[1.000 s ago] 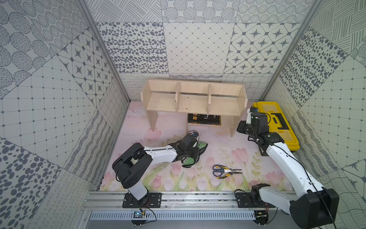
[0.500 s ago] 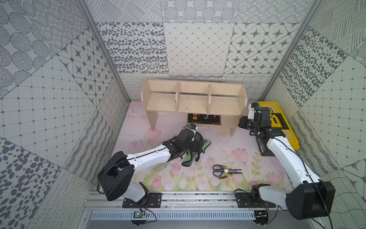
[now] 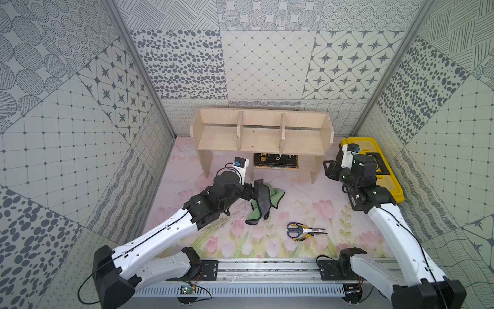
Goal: Wipe the bookshelf clean with a cloth
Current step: Adjust the shelf at the center of the board, then reset both arms
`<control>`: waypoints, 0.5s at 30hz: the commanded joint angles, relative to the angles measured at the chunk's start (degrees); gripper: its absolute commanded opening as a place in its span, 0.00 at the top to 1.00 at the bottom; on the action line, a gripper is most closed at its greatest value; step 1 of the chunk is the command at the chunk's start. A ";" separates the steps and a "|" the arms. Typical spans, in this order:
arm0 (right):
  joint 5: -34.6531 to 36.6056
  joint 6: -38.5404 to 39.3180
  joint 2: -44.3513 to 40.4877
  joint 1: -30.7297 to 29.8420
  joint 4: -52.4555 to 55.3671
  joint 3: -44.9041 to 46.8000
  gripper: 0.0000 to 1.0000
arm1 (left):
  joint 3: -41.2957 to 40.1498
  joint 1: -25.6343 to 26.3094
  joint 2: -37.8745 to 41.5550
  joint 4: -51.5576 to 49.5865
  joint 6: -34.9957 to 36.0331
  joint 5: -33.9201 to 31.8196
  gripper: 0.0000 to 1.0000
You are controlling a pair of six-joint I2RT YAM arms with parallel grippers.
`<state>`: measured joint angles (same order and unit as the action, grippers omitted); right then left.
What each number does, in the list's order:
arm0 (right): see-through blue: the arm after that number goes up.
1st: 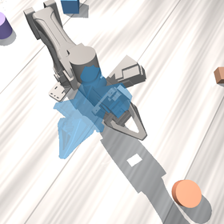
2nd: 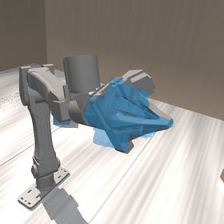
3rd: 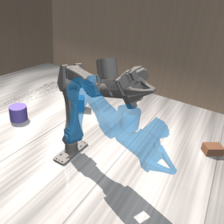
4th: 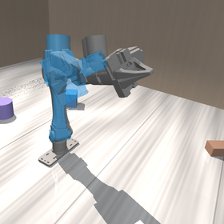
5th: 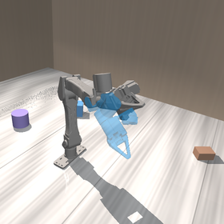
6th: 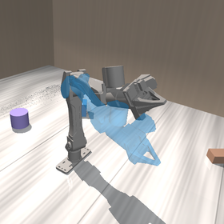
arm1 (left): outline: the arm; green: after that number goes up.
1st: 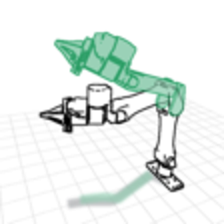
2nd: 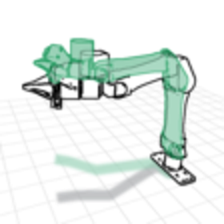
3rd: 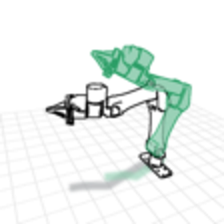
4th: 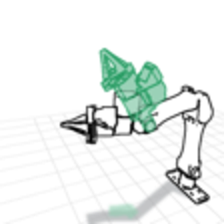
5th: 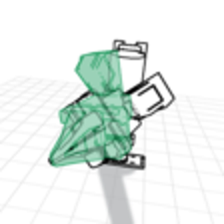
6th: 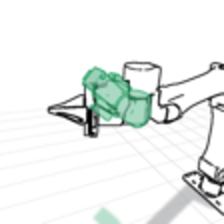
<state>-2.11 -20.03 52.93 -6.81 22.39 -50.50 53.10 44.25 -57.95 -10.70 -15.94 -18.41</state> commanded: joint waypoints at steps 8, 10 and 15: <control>21.79 -1.19 -12.53 -1.28 -38.33 29.23 0.03 | -0.68 -38.79 -7.40 1.88 -3.12 -27.36 0.00; 27.95 0.61 -8.35 -1.28 -32.08 25.34 0.03 | -3.65 -40.37 -12.85 9.12 0.80 -27.57 0.00; 32.24 10.52 6.47 -1.28 -27.23 19.83 0.03 | -12.54 -41.17 -20.21 22.26 1.45 -23.57 0.00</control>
<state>24.08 -16.23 55.22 -7.97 -0.43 -28.45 47.27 5.96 -72.20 -3.22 -14.79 -39.79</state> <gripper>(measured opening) 0.967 0.996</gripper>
